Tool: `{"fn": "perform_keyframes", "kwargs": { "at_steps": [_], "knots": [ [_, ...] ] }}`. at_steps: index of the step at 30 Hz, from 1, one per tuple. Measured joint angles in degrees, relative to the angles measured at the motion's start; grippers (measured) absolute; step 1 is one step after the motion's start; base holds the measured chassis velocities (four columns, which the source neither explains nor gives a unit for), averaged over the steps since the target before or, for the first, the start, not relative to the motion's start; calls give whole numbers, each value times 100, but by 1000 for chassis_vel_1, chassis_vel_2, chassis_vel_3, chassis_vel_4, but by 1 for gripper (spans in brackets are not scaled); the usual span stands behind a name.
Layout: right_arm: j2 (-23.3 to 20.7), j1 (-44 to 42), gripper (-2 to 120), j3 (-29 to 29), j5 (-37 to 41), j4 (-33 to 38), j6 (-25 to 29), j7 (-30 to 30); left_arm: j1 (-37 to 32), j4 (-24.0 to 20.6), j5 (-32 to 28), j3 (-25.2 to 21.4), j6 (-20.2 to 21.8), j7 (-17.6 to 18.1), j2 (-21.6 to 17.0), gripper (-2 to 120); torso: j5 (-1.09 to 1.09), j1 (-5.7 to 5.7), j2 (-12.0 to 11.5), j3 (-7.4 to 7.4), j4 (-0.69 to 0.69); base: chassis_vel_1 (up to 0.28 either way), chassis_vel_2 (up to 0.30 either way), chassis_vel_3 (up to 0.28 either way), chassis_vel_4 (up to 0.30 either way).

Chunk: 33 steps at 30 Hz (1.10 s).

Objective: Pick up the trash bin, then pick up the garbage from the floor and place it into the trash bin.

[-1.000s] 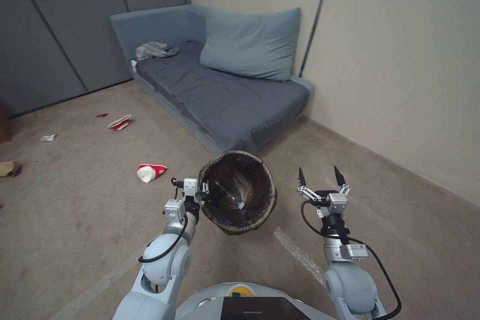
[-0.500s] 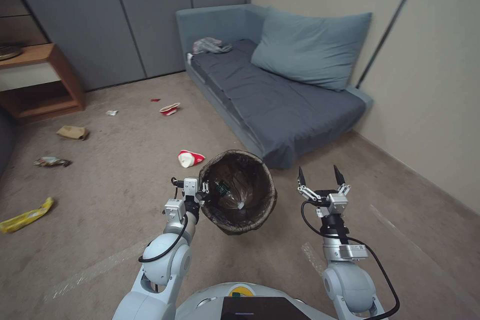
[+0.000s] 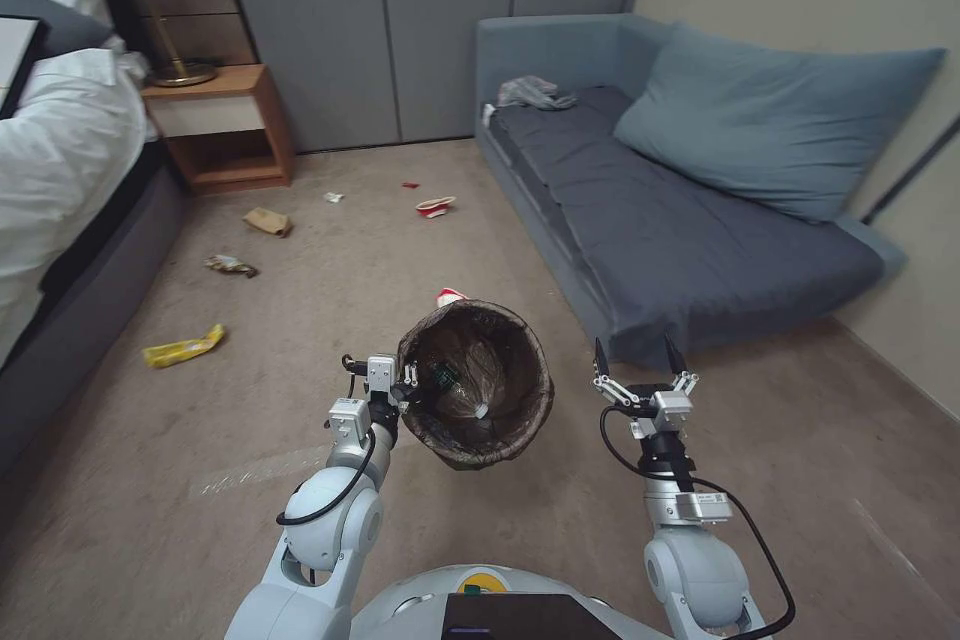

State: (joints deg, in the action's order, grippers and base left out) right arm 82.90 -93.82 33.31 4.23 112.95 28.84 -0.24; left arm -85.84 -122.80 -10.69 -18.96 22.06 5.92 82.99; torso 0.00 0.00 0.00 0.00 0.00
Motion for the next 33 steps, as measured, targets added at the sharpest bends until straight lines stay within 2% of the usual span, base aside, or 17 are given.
{"fn": "perform_keyframes", "kwargs": {
  "at_steps": [23,33],
  "knots": [
    [-10,112,100,72,-120,-55,175,-14,-12,19,36,-12,-139,-56,5,2,0,0,0,0,1,125,123,117,134],
    [2,159,100,116,-199,-173,294,46,-7,49,58,2,-166,-44,13,2,0,0,0,0,-2,25,20,21,18]
  ]
}}
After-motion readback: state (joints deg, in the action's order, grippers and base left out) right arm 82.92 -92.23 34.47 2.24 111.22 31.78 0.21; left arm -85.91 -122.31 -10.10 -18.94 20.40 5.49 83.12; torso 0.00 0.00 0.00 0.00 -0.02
